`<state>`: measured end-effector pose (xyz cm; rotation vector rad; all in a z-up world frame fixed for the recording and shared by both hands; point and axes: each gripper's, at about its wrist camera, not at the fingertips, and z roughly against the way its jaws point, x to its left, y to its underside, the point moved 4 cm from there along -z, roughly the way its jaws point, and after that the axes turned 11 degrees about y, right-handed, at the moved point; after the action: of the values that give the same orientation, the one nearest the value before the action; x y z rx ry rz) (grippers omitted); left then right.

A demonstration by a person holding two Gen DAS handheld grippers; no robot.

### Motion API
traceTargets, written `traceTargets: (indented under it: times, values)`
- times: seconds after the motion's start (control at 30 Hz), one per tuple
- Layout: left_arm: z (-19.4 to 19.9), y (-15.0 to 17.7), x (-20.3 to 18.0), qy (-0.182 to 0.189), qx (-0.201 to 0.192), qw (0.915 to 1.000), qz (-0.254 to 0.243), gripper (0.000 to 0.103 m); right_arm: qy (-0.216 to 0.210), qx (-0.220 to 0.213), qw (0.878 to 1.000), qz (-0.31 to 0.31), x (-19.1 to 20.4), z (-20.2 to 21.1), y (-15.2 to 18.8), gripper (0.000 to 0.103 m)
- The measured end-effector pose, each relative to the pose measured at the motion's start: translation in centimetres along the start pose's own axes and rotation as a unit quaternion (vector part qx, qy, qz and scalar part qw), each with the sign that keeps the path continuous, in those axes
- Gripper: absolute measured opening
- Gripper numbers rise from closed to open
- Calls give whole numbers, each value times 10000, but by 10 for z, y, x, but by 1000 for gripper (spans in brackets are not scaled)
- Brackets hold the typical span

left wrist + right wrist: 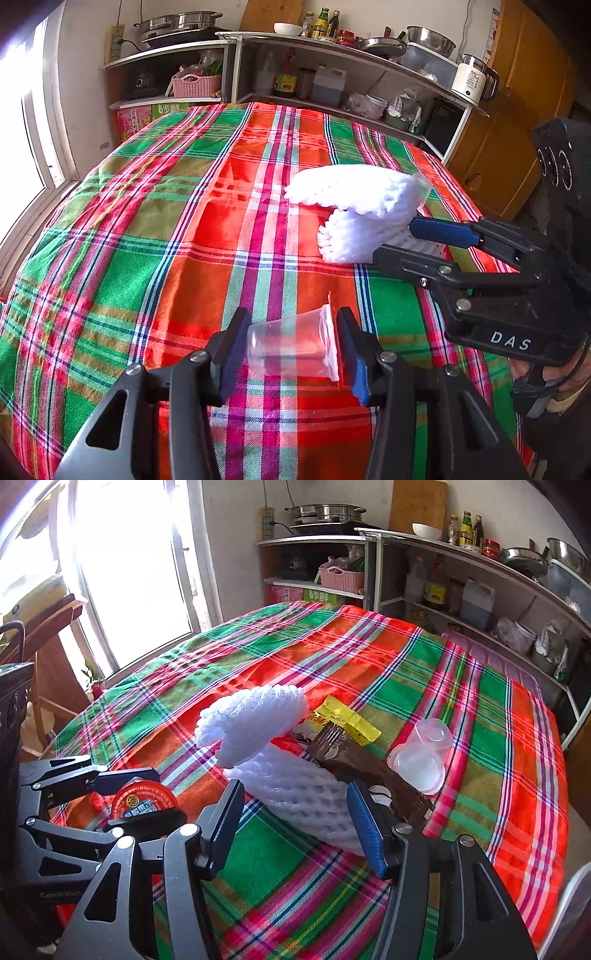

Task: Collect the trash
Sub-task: 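Grasp the white foam net with the right gripper and lift it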

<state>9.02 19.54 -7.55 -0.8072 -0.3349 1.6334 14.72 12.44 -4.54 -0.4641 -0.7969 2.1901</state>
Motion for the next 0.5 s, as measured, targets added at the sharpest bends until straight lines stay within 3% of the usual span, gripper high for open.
traceTargets:
  times: [0.33,0.43,0.5]
  values:
    - [-1,0,-1,3,15,10000,-13,53,302,6,9985,461,7,-2,6,57]
    - [0,1,1,17,3,10000,27,53,626,-36,9963,591,9,-1,8,42]
    - [1,2,1,-10,0,10000,48,53,608,-64,9965,572,9,2,10,35]
